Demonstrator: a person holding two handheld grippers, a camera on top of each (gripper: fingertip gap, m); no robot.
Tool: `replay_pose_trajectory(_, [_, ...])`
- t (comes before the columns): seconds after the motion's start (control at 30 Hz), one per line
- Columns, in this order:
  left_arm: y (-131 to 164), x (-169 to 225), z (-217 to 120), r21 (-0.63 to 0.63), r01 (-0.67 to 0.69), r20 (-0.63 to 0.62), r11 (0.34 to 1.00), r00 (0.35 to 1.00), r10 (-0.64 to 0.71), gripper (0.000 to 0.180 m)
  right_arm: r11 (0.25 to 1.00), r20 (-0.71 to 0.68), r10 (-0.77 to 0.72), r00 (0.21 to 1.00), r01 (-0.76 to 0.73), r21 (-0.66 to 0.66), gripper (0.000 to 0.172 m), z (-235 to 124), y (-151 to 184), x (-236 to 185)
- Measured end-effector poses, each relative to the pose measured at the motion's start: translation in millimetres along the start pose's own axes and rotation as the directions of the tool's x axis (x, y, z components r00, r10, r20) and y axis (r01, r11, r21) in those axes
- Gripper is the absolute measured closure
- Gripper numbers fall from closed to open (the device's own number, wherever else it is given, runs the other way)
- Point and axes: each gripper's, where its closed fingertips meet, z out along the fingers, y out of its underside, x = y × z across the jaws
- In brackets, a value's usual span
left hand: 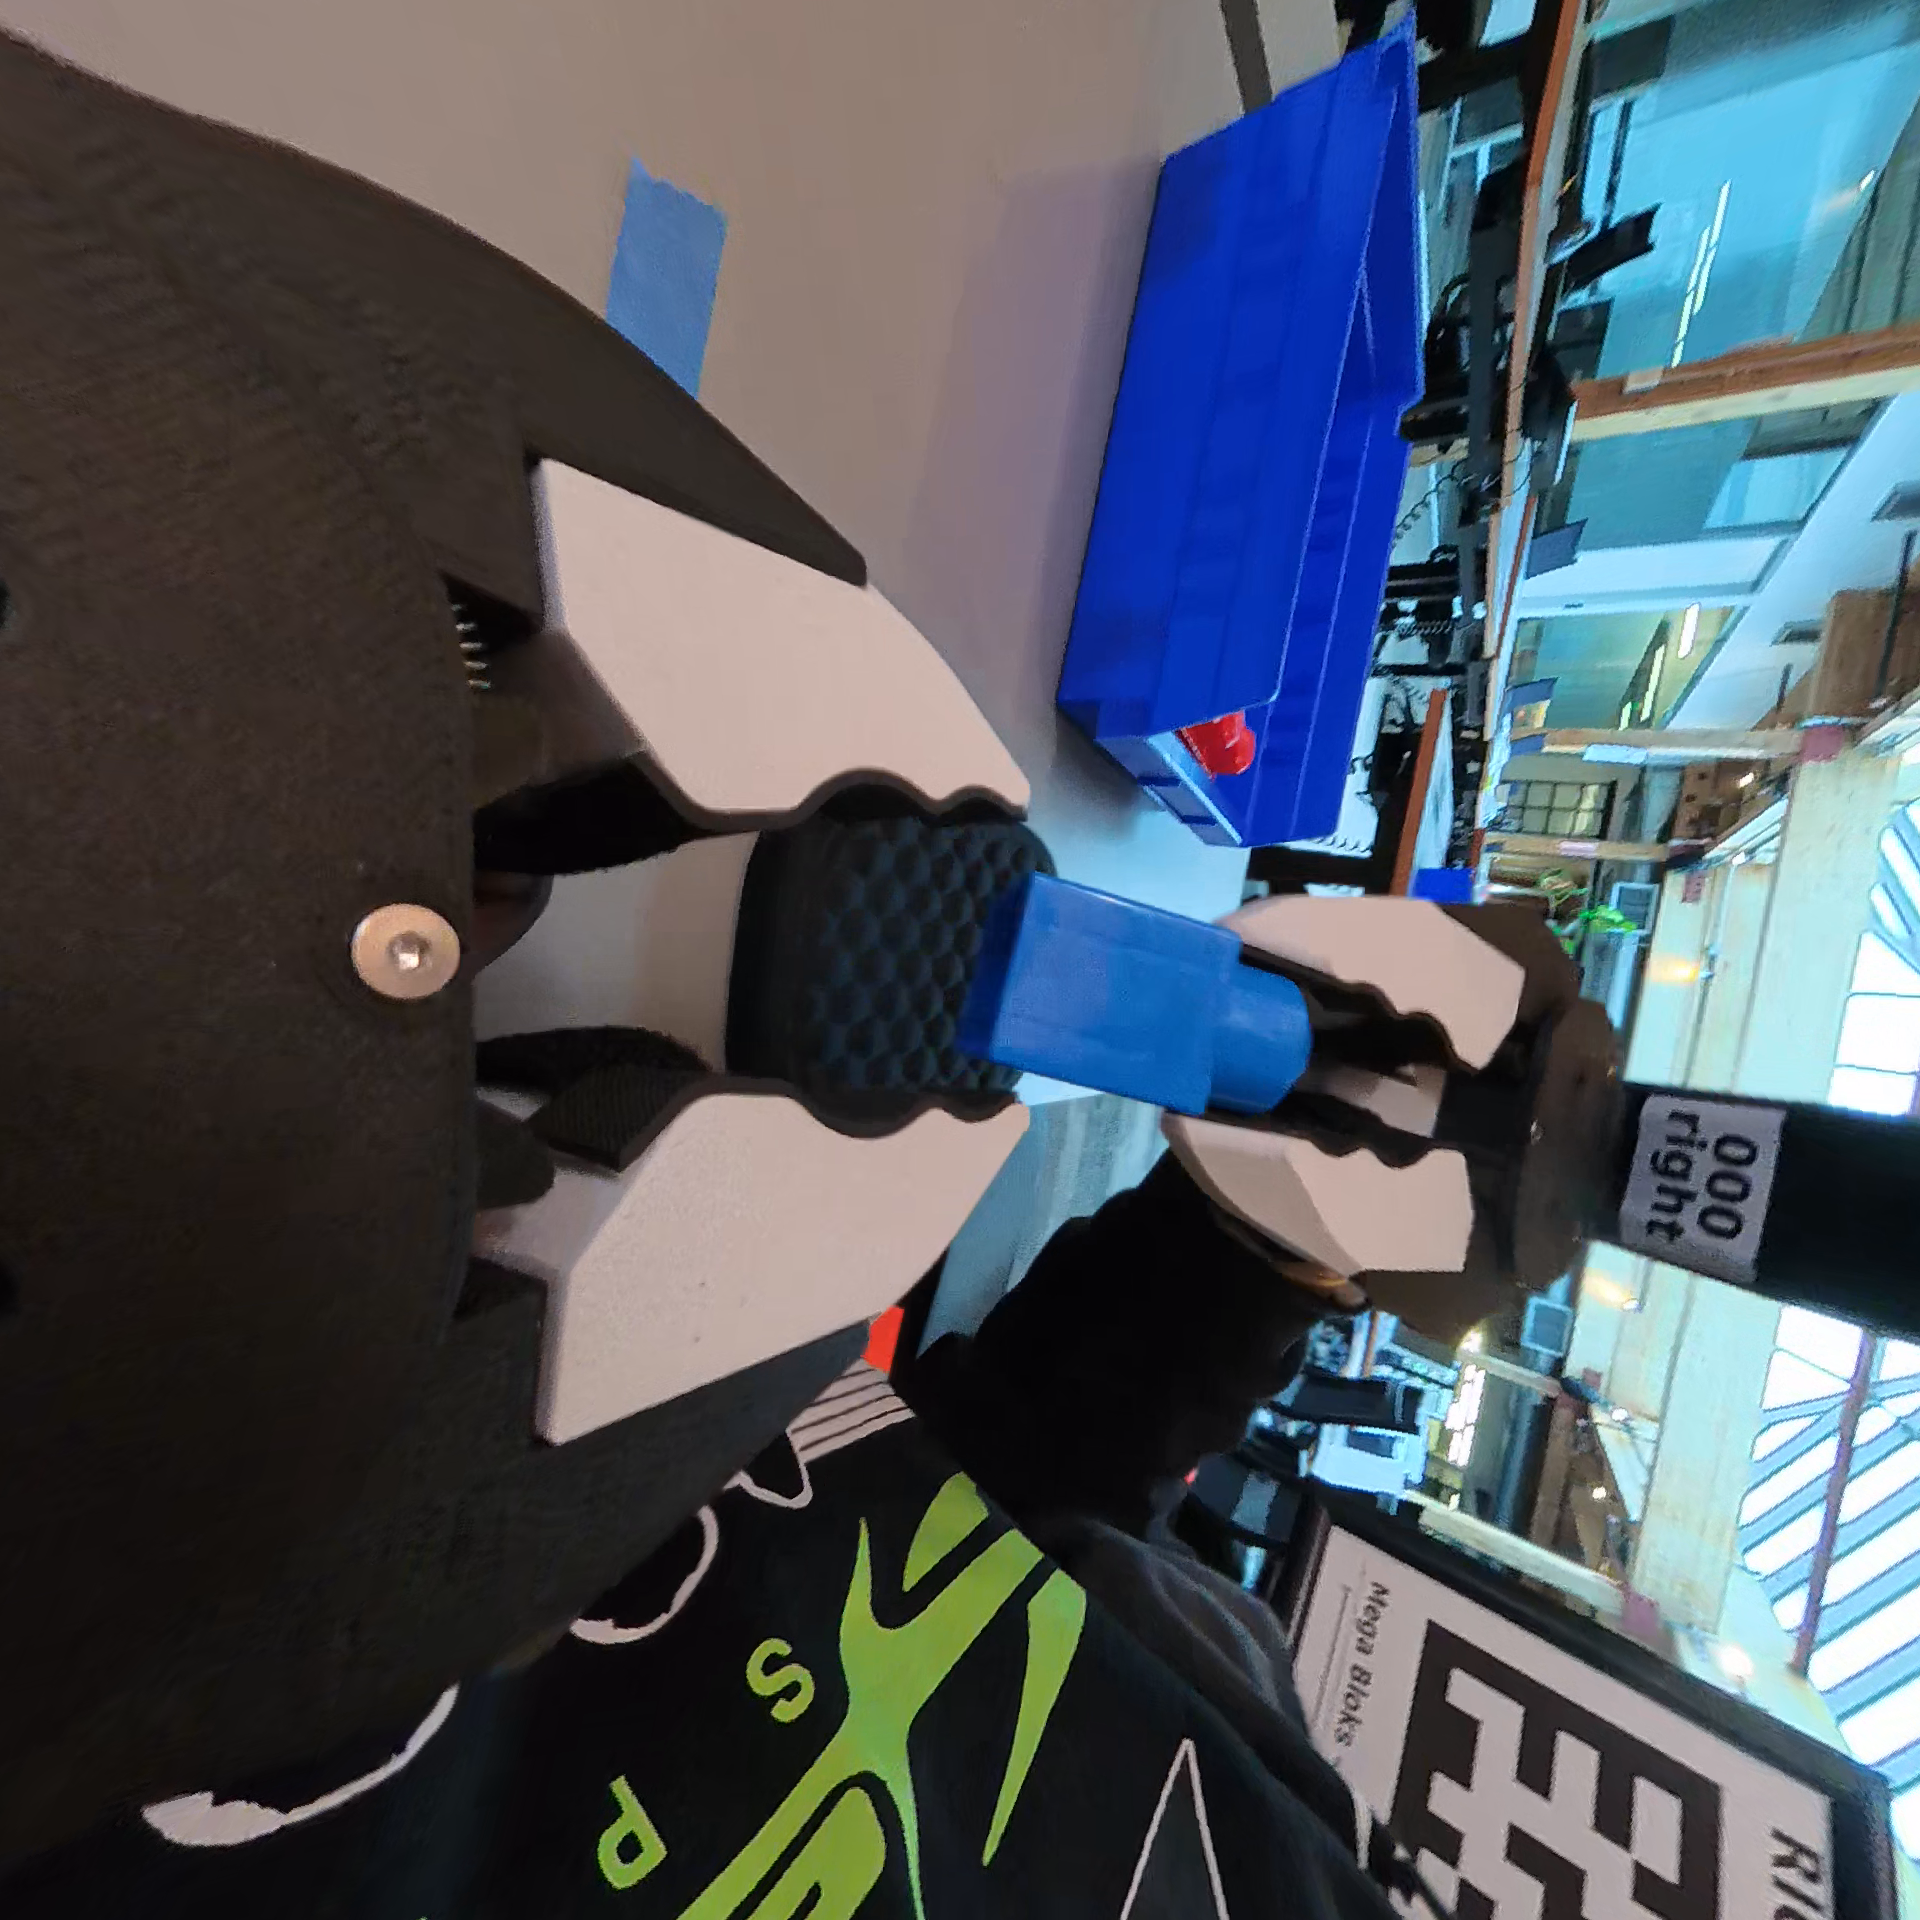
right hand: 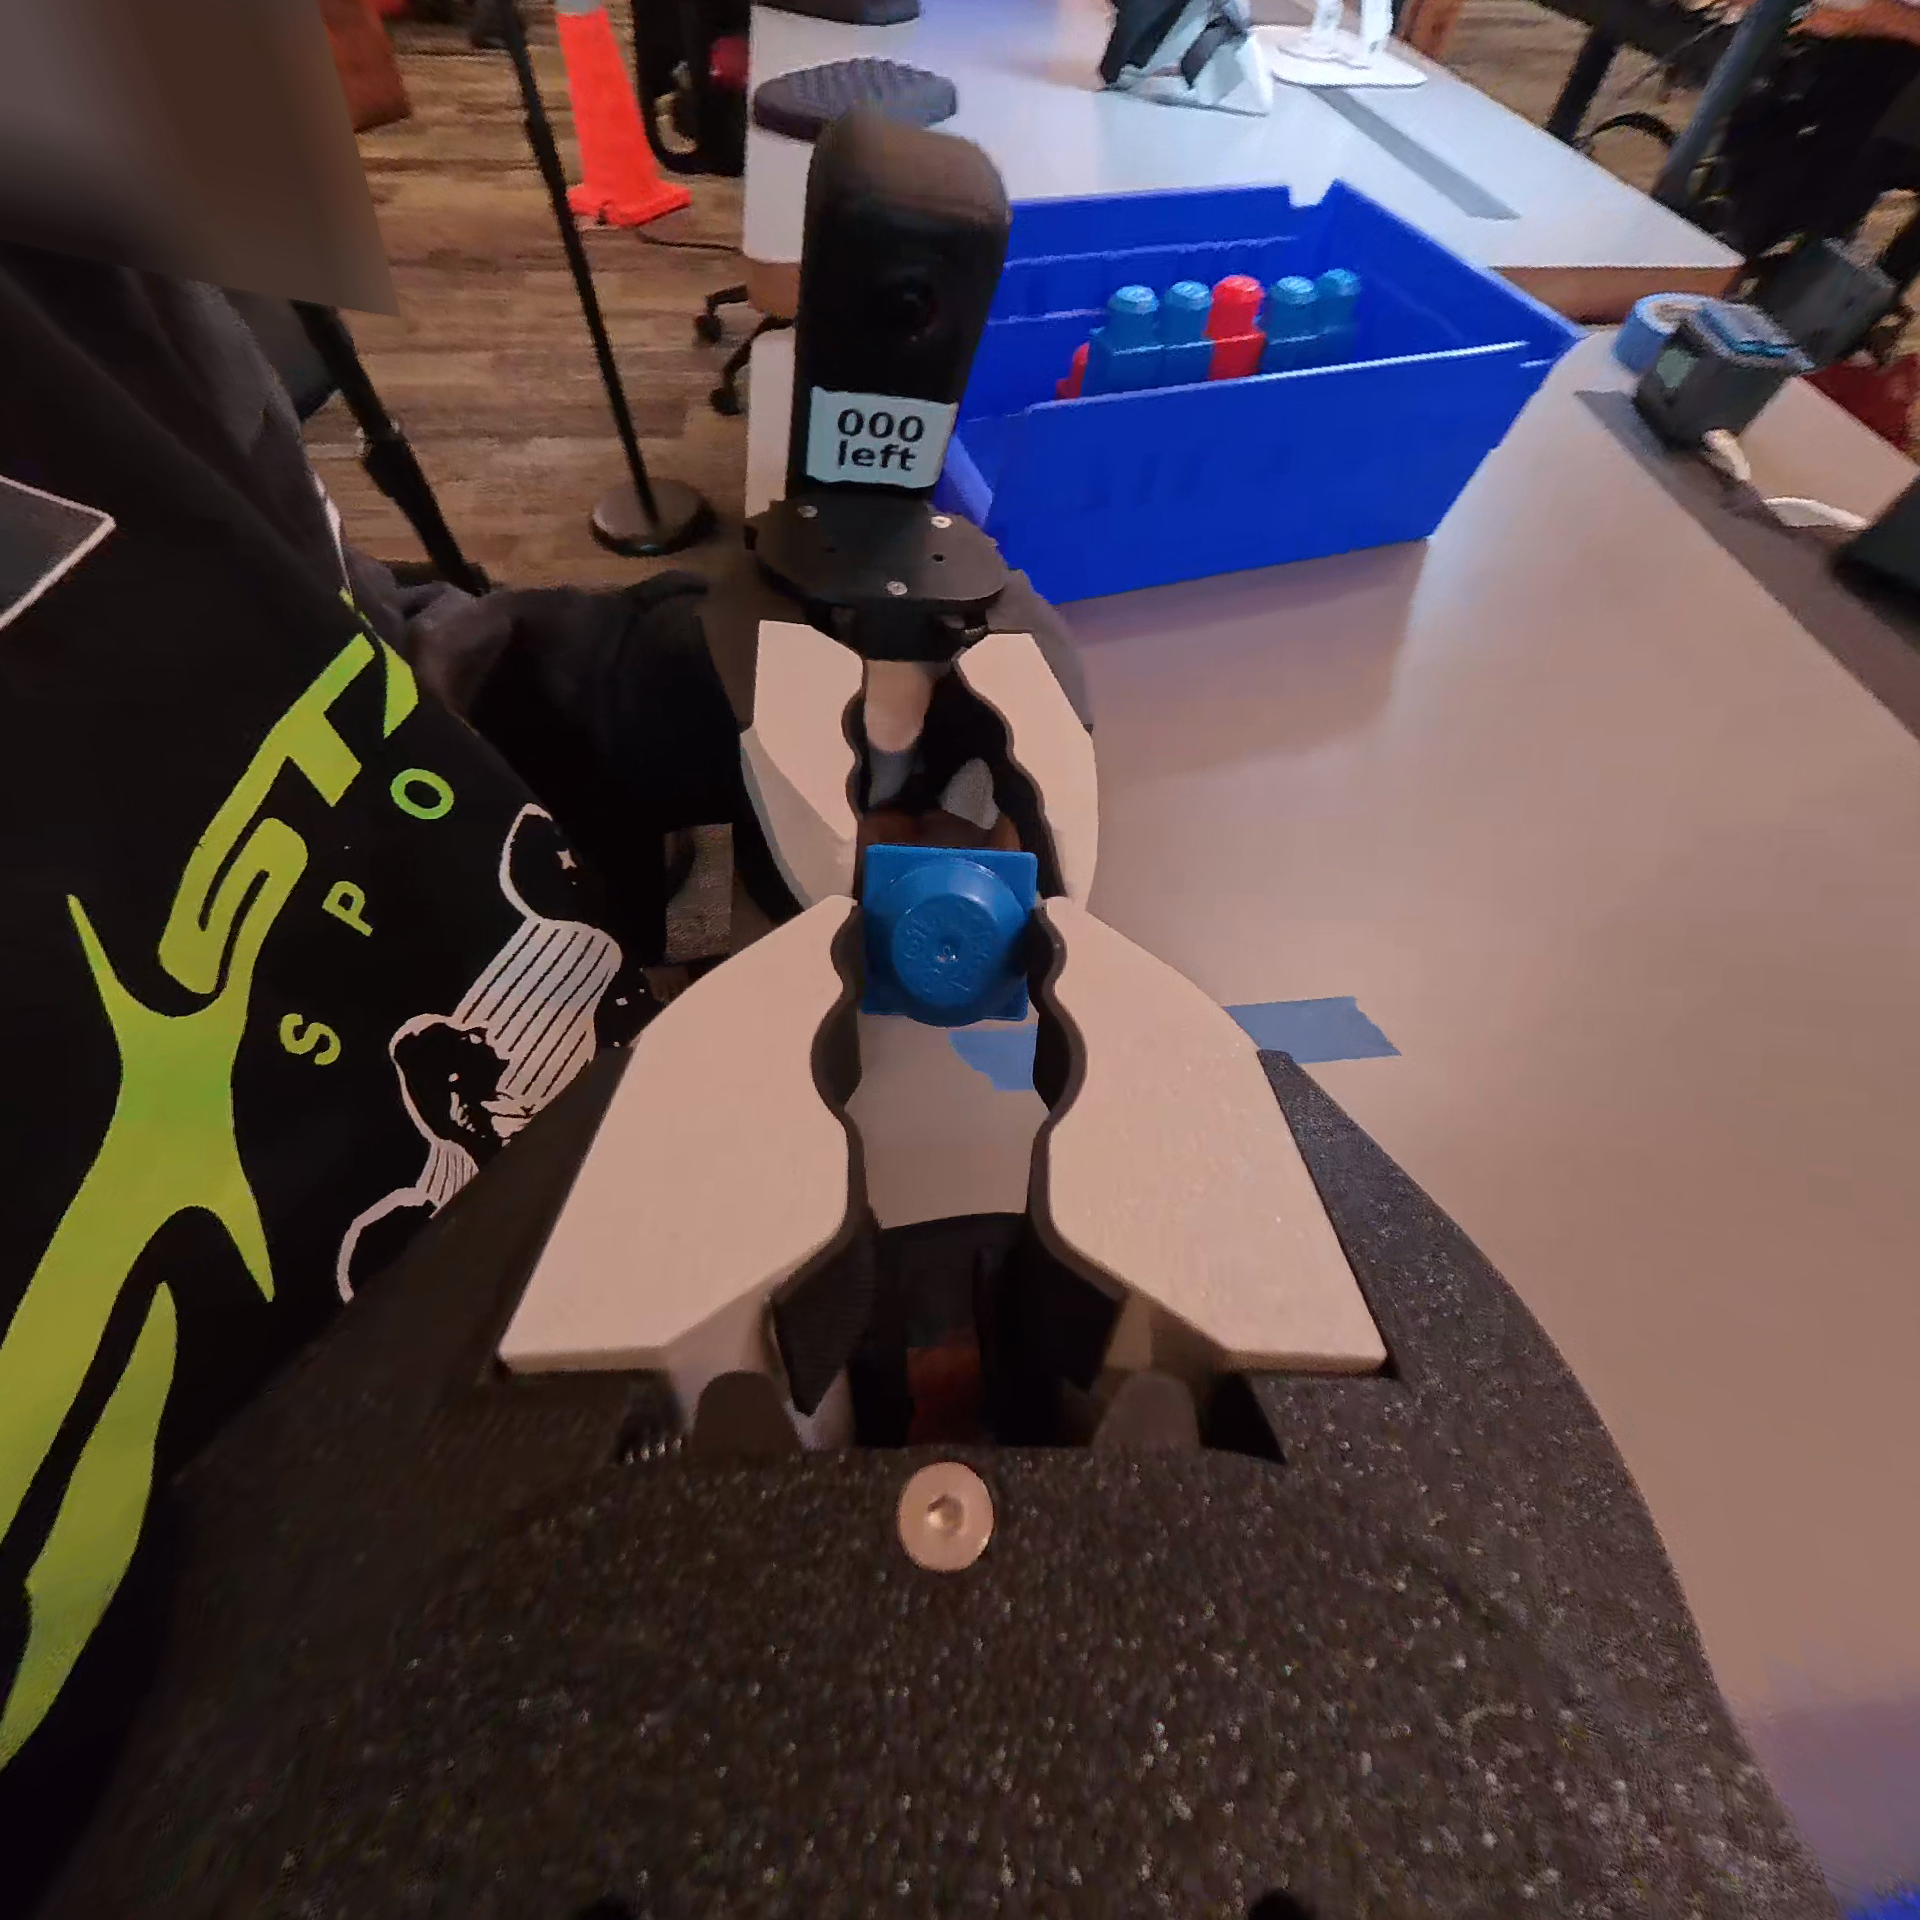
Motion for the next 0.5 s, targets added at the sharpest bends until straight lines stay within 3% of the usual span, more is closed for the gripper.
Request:
replay_pose_trajectory(0.27, [-6, -10, -3, 0.038, 0.006, 0.078, 0.999, 0.997, -0.009, 0.091, 0.998, -0.260, 0.065, 0.963, -0.060, 0.024, 0.142, -60, -7, 29])
replay_pose_trajectory(0.5, [-3, -13, 0, 0.013, -0.008, 0.111, 1.000, 0.994, 0.007, 0.058, 0.990, -0.550, 0.127, 0.825, -0.138, 0.022, 0.142, -128, 10, 63])
